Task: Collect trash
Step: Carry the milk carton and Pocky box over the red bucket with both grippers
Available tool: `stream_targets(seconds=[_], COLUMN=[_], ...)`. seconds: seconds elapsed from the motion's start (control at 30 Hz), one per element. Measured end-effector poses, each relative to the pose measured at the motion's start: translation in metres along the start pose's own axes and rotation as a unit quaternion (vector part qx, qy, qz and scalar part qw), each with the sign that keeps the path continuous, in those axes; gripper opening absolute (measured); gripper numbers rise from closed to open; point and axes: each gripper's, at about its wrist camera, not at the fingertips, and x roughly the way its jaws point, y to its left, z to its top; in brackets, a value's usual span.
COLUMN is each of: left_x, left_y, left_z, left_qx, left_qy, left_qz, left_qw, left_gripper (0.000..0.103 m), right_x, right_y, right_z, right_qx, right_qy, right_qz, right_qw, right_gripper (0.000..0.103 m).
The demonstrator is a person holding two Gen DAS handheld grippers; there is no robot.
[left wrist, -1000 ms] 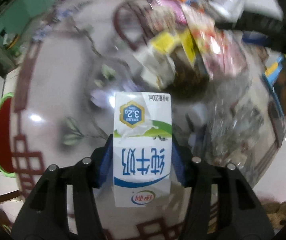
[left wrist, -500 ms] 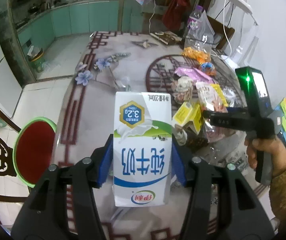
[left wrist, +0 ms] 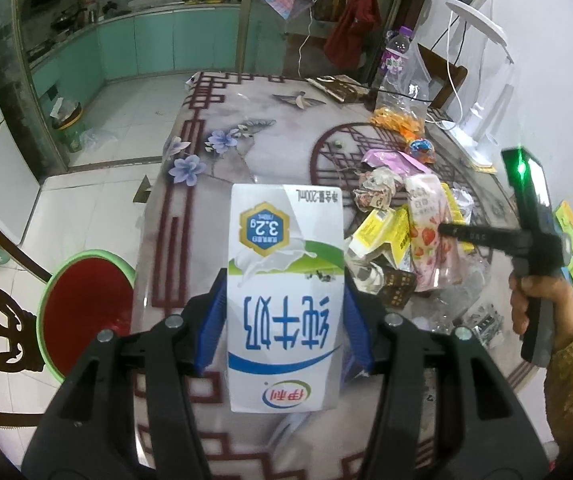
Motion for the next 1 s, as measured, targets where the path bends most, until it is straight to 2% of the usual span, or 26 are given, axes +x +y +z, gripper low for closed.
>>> stream_targets(seconds=[0.03, 0.07, 0.13, 0.2, 0.23, 0.27, 0.33, 0.37, 0.43, 0.5, 0.57, 0.7, 1.0], left_x=[0.000, -0.001, -0.002, -0.003, -0.004, -0.004, -0.007, -0.008, -0.010, -0.012, -0.013, -0.016, -0.020], left_y=[0.003, 0.006, 0.011, 0.015, 0.018, 0.020, 0.026, 0.030, 0.038, 0.047, 0.057, 0.077, 0.128], left_z=[0.001, 0.001, 0.000, 0.000, -0.001, -0.001, -0.002, -0.003, -0.003, -0.003, -0.003, -0.003, -0.008], left_qx=[-0.001, -0.001, 0.001, 0.004, 0.005, 0.005, 0.005, 0.004, 0.001, -0.003, -0.007, -0.018, -0.046], left_qy=[0.001, 0.001, 0.002, 0.003, 0.004, 0.003, 0.003, 0.002, 0.001, 0.000, -0.002, -0.005, -0.007], left_qz=[-0.001, -0.003, -0.006, -0.008, -0.009, -0.009, -0.008, -0.008, -0.006, -0.005, -0.003, 0.001, 0.017], left_qw=[1.0000, 1.0000, 1.0000, 1.0000, 0.9999, 0.9999, 0.9999, 1.0000, 1.0000, 1.0000, 1.0000, 0.9998, 0.9988], left_gripper=[0.051, 0.051, 0.051, 0.051, 0.051, 0.051, 0.051, 0.051, 0.051, 0.051, 0.051, 0.051, 0.051], right_x=[0.003, 0.004, 0.009, 0.016, 0.021, 0.022, 0.023, 0.022, 0.016, 0.013, 0.007, -0.009, -0.072], right_y=[0.003, 0.005, 0.011, 0.016, 0.021, 0.023, 0.027, 0.025, 0.023, 0.020, 0.023, 0.031, 0.102], right_z=[-0.003, -0.005, -0.009, -0.011, -0.011, -0.012, -0.012, -0.011, -0.010, -0.008, -0.007, -0.006, 0.000], right_qx=[-0.003, -0.003, -0.008, -0.014, -0.026, -0.033, -0.037, -0.023, -0.011, 0.007, 0.006, 0.022, -0.021], right_qy=[0.006, 0.005, 0.006, 0.014, 0.012, 0.010, 0.008, 0.008, 0.000, -0.002, -0.010, -0.026, -0.092], right_qz=[-0.011, -0.022, -0.039, -0.052, -0.076, -0.089, -0.097, -0.085, -0.094, -0.073, -0.078, -0.061, -0.024], right_qw=[1.000, 1.000, 0.999, 0.998, 0.997, 0.995, 0.995, 0.996, 0.995, 0.997, 0.997, 0.998, 0.995], right_gripper=[0.075, 0.088, 0.088, 0.092, 0.091, 0.079, 0.046, 0.038, 0.008, 0.006, 0.006, 0.004, 0.004])
